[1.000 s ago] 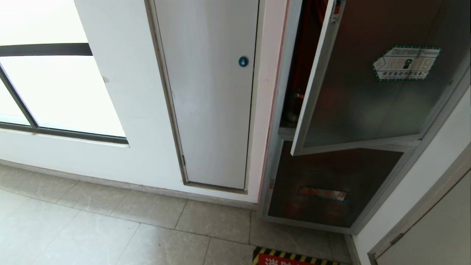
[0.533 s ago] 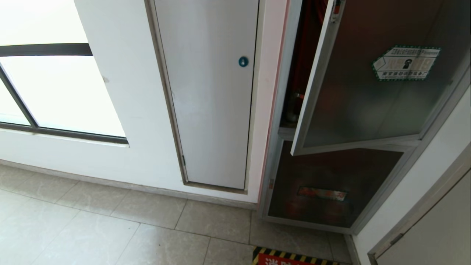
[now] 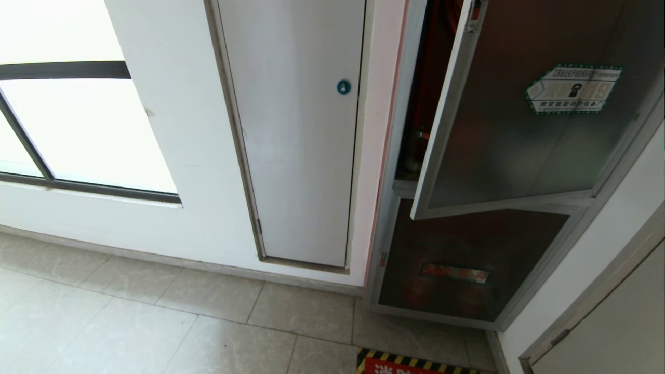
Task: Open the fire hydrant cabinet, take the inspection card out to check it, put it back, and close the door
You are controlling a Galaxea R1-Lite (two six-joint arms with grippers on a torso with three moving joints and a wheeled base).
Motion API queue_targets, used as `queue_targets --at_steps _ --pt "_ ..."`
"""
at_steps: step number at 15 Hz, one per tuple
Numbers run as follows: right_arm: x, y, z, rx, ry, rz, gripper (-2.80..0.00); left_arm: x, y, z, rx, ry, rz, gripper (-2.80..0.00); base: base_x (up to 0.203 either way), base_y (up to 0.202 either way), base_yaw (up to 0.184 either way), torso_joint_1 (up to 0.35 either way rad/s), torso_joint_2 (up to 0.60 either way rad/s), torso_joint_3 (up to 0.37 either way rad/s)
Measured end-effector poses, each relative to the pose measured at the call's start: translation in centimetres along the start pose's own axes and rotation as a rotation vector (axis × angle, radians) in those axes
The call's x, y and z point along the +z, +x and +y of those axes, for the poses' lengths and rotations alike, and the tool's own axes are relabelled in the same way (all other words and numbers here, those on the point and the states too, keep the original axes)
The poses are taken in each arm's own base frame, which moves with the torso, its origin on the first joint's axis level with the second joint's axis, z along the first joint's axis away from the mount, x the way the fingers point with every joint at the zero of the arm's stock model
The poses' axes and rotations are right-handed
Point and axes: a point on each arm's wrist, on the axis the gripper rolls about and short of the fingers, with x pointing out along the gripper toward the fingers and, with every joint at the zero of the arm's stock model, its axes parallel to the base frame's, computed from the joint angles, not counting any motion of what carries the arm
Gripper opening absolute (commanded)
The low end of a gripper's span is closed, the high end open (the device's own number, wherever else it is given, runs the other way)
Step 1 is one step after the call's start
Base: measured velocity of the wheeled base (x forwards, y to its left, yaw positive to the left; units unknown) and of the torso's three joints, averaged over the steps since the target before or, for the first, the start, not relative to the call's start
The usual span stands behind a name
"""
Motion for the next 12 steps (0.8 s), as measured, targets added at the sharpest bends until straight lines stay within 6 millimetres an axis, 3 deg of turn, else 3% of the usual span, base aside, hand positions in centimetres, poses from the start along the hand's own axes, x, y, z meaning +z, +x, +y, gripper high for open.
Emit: queue_targets --at_steps 12 --pt "0.0 0.0 -0.01 -0.002 0.0 0.0 -2.8 0.0 0.0 0.0 0.0 0.0 0.0 -2.8 0.0 0.0 0.0 0.0 0.0 0.0"
